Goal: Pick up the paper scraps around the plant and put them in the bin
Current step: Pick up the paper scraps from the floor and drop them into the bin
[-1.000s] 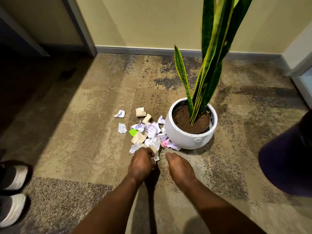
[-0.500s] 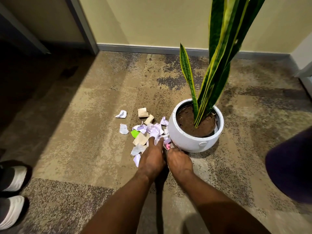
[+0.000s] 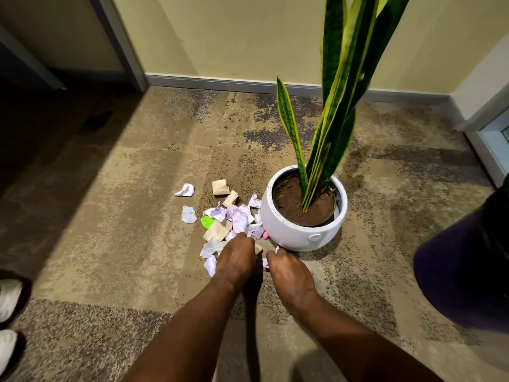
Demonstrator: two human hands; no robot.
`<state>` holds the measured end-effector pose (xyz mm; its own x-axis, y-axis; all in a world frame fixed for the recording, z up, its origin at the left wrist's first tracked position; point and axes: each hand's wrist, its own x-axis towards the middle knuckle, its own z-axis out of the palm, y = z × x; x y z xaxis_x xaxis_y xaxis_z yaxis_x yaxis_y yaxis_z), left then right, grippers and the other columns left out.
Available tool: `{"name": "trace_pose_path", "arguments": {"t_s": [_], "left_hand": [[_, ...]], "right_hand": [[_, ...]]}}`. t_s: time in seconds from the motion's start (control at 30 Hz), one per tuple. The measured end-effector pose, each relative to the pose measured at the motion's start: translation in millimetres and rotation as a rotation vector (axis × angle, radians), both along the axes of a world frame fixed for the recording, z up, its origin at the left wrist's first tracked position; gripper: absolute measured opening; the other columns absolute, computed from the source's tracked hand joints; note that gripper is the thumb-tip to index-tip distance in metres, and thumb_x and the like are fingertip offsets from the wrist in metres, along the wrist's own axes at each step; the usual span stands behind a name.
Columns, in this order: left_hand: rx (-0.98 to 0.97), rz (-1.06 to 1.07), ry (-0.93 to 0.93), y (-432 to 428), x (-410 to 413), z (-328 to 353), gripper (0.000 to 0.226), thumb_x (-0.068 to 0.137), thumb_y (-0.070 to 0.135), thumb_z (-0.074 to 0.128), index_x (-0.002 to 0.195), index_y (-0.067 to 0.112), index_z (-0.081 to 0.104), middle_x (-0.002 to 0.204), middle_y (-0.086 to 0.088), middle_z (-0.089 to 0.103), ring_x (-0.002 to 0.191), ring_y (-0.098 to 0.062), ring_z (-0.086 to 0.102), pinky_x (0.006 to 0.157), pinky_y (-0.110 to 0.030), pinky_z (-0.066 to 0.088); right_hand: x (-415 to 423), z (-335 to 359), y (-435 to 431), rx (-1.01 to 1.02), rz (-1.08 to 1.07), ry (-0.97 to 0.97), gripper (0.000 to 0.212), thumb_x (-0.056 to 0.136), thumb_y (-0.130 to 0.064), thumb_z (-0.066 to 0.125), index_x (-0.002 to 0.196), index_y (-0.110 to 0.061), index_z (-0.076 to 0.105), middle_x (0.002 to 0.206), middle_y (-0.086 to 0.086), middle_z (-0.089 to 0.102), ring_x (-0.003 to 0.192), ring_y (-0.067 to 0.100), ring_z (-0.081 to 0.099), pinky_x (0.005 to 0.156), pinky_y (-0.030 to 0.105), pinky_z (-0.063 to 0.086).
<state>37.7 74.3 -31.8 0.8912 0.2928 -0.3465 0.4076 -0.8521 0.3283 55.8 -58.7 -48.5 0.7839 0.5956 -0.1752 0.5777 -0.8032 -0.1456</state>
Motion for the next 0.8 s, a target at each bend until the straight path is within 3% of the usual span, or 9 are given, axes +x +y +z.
{"name": "trace_pose_path", "arguments": {"t_s": [0.17, 0.27, 0.37, 0.43, 0.47, 0.5, 0.6, 0.73, 0.8], "left_hand": [[-0.116, 0.106, -0.021, 1, 0, 17, 0.009, 0.076, 0.005, 0.058, 0.072, 0.008, 0.066, 0.07, -0.012, 0.06, 0.065, -0.027, 0.059, 0.055, -0.032, 0.041], [-0.2, 0.142, -0.041, 1, -1, 34, 0.014, 0.072, 0.002, 0.054, 0.063, 0.008, 0.063, 0.065, -0.007, 0.061, 0.062, -0.029, 0.059, 0.059, -0.039, 0.051], [-0.251, 0.13, -0.082, -2, -2, 56, 0.021, 0.073, -0.001, 0.059, 0.079, 0.009, 0.076, 0.075, -0.01, 0.07, 0.069, -0.023, 0.065, 0.064, -0.035, 0.053], [-0.294, 0.14, -0.113, -8, -1, 73, 0.022, 0.07, -0.001, 0.062, 0.078, 0.012, 0.077, 0.079, -0.004, 0.074, 0.062, -0.023, 0.054, 0.06, -0.026, 0.042], [-0.313, 0.143, -0.12, -12, 0, 82, 0.02, 0.069, 0.0, 0.062, 0.073, 0.013, 0.076, 0.079, -0.002, 0.073, 0.073, -0.004, 0.044, 0.058, -0.027, 0.039], [-0.319, 0.145, -0.118, -16, 2, 91, 0.015, 0.07, 0.001, 0.063, 0.072, 0.009, 0.076, 0.08, -0.006, 0.075, 0.074, -0.014, 0.063, 0.057, -0.029, 0.038], [-0.338, 0.124, -0.143, -32, 7, 121, 0.012, 0.076, 0.006, 0.065, 0.076, -0.001, 0.075, 0.08, -0.02, 0.072, 0.074, -0.027, 0.065, 0.06, -0.031, 0.04], [-0.484, 0.152, -0.212, -61, 13, 159, 0.011, 0.076, 0.002, 0.067, 0.078, 0.005, 0.078, 0.078, -0.014, 0.075, 0.077, -0.025, 0.069, 0.074, -0.033, 0.055], [-0.548, 0.133, -0.224, -77, 17, 181, 0.009, 0.076, 0.001, 0.07, 0.076, 0.006, 0.078, 0.075, -0.011, 0.075, 0.078, -0.024, 0.072, 0.076, -0.035, 0.059]], "right_hand": [[-3, 16, -10, 0.072, -0.062, 0.025, 0.026, 0.088, 0.0, 0.054, 0.106, -0.018, 0.059, 0.094, 0.008, 0.065, 0.08, 0.023, 0.068, 0.064, 0.032, 0.053], [0, 30, -20, 0.155, -0.083, 0.05, 0.026, 0.09, -0.001, 0.049, 0.108, -0.017, 0.06, 0.094, 0.008, 0.067, 0.079, 0.024, 0.068, 0.065, 0.034, 0.053], [4, 48, -33, 0.267, -0.161, 0.122, 0.023, 0.09, -0.001, 0.048, 0.103, -0.013, 0.063, 0.09, 0.01, 0.068, 0.078, 0.024, 0.066, 0.062, 0.032, 0.047], [8, 65, -43, 0.337, -0.25, 0.164, 0.019, 0.09, -0.003, 0.049, 0.095, -0.009, 0.066, 0.088, 0.013, 0.069, 0.08, 0.027, 0.067, 0.065, 0.032, 0.05], [10, 74, -47, 0.371, -0.297, 0.169, 0.018, 0.089, -0.004, 0.05, 0.092, -0.009, 0.068, 0.086, 0.012, 0.07, 0.079, 0.027, 0.067, 0.066, 0.03, 0.05], [12, 82, -51, 0.398, -0.336, 0.165, 0.018, 0.088, -0.005, 0.052, 0.09, -0.01, 0.07, 0.086, 0.011, 0.071, 0.078, 0.025, 0.068, 0.065, 0.026, 0.048], [17, 113, -66, 0.434, -0.411, 0.144, 0.015, 0.087, -0.012, 0.061, 0.095, -0.016, 0.074, 0.089, 0.006, 0.072, 0.074, 0.019, 0.062, 0.062, 0.019, 0.041], [26, 156, -102, 0.522, -0.438, 0.115, 0.016, 0.089, -0.014, 0.062, 0.096, -0.021, 0.074, 0.086, -0.003, 0.071, 0.066, 0.007, 0.058, 0.049, 0.005, 0.035], [29, 184, -128, 0.564, -0.484, 0.098, 0.016, 0.088, -0.013, 0.061, 0.087, -0.023, 0.074, 0.074, -0.007, 0.069, 0.063, 0.006, 0.06, 0.049, 0.013, 0.04]]}}
